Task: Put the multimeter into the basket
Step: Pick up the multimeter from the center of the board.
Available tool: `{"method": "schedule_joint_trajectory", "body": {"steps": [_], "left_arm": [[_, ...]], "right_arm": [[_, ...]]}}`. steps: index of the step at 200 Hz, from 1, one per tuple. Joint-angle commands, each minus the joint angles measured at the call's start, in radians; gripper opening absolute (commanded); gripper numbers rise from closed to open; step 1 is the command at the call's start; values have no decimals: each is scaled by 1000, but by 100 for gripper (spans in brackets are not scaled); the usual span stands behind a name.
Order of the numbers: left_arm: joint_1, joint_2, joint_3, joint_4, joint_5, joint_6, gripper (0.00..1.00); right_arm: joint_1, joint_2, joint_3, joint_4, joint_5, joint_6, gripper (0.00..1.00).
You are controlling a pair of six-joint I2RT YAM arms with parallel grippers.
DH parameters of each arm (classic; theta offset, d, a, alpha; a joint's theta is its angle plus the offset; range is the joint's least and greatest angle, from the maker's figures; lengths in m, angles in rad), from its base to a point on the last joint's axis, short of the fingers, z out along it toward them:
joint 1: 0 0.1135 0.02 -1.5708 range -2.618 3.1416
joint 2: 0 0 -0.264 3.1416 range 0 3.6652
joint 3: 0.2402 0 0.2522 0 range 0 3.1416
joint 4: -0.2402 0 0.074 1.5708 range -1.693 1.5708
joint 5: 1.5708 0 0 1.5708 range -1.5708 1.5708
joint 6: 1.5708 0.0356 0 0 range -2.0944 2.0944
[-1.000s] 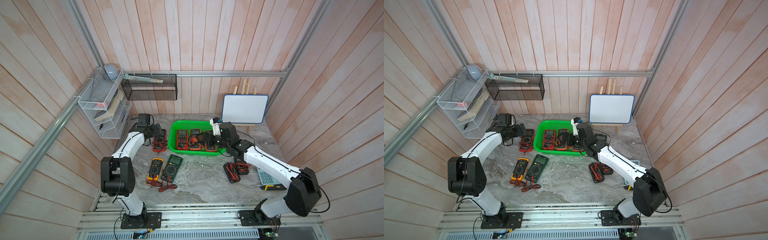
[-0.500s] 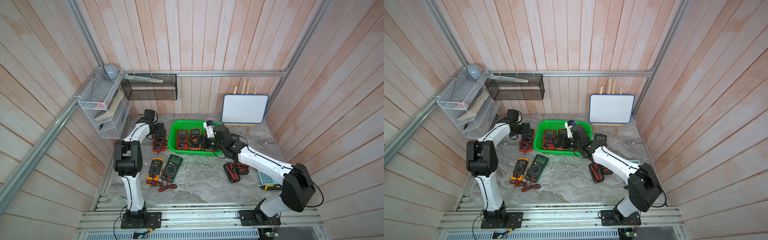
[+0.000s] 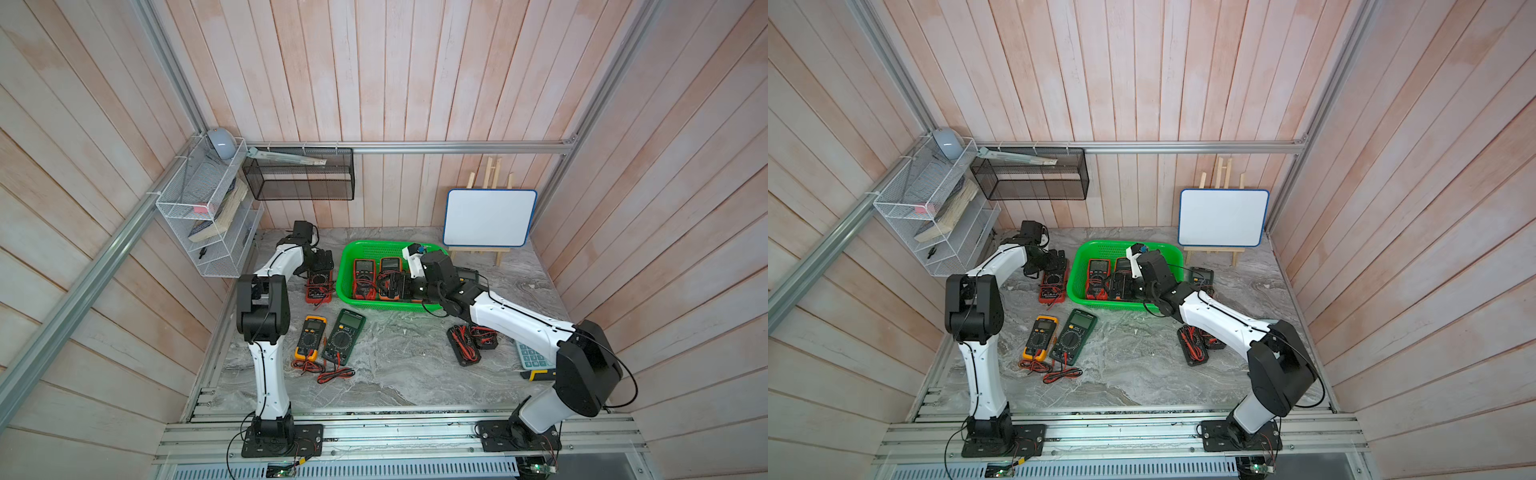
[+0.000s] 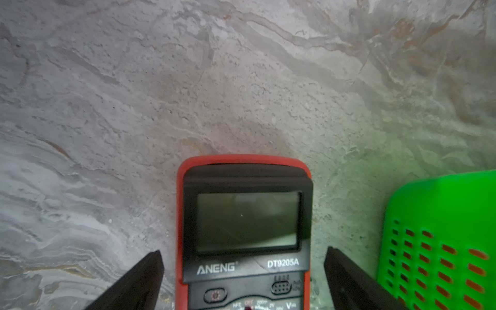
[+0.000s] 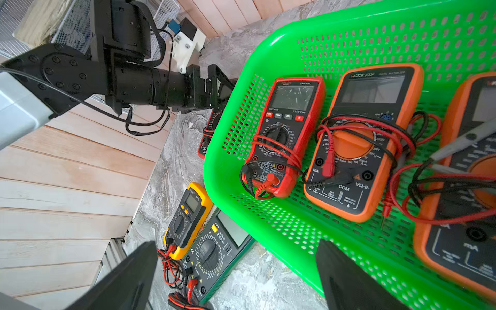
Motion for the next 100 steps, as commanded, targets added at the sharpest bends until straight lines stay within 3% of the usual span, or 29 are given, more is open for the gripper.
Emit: {"method": "schedule_joint_trajectory", "body": {"steps": [1, 100], "left_arm": [[-3, 39, 49, -22, 3, 21, 100], [-35, 157, 142, -58, -135, 11, 100]], "right_arm": [[6, 14, 39, 7, -15, 10, 98], [6, 13, 48, -10, -6, 4, 98]]}}
